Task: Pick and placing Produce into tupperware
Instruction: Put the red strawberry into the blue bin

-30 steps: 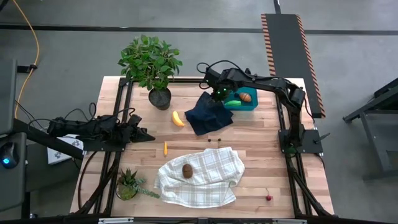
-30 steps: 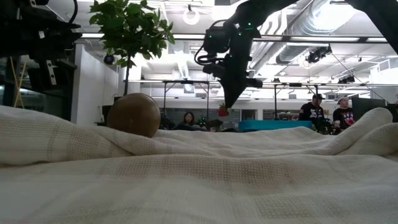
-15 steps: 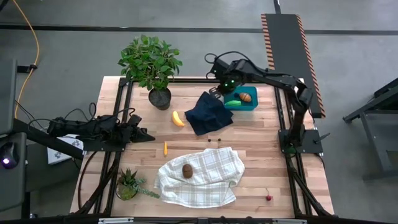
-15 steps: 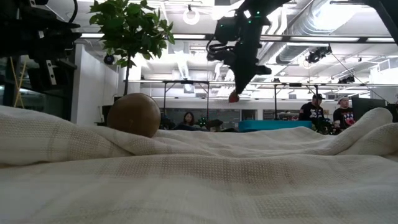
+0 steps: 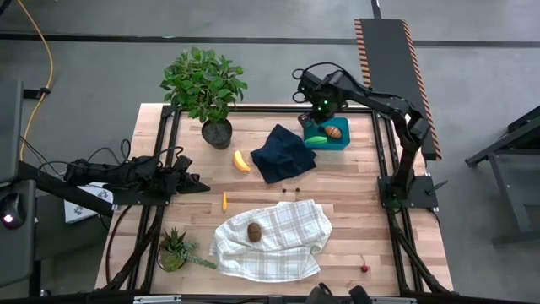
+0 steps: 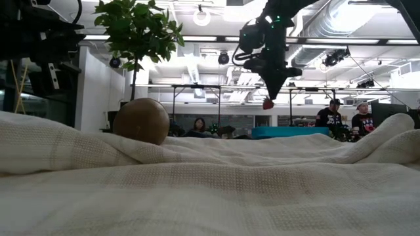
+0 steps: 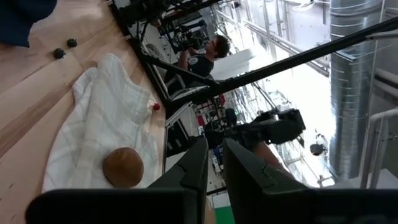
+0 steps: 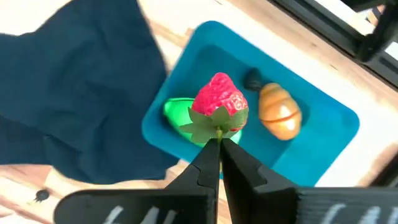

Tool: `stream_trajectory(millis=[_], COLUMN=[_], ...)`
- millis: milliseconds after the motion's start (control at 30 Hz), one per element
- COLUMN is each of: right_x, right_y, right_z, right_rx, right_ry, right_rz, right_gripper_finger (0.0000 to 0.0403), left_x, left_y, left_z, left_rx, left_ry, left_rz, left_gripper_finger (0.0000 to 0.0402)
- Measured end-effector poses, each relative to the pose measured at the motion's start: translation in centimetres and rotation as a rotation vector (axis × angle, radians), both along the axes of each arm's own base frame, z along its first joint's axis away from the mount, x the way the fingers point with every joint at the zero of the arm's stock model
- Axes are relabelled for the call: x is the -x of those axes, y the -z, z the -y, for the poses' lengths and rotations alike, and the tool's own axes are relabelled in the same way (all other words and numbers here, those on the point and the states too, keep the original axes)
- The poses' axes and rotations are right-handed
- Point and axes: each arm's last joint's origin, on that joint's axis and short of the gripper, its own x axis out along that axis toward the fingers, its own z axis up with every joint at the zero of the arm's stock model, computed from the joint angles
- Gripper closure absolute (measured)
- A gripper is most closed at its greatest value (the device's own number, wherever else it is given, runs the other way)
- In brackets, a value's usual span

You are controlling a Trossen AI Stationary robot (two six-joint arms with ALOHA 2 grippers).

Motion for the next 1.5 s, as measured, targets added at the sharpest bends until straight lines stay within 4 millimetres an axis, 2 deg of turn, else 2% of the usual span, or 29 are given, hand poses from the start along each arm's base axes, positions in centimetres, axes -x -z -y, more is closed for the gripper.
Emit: stream_trajectory(millis=[300, 800, 1500], right_x=[0.9, 1.2, -0.1], right_y=[0.0, 0.1, 4.2], right_z=[1.2, 1.2, 2.7], right_rx=[-0.044, -0.126, -0.191], right_ry=[0.031, 0.045, 0.05], right_rz=[0.032, 0.056, -0.029], right_gripper_finger=[0.04, 0.04, 0.04], left_x=[0.0, 0.0, 0.0], left_y=[0.0, -0.1, -0.1], left_z=[0.0, 0.1, 0.1], left_rx=[0.0, -0.002, -0.002], left_ry=[0.0, 0.045, 0.045], left_rz=[0.0, 0.007, 0.008], left_gripper_finger=[0.0362, 0.0362, 0.0362])
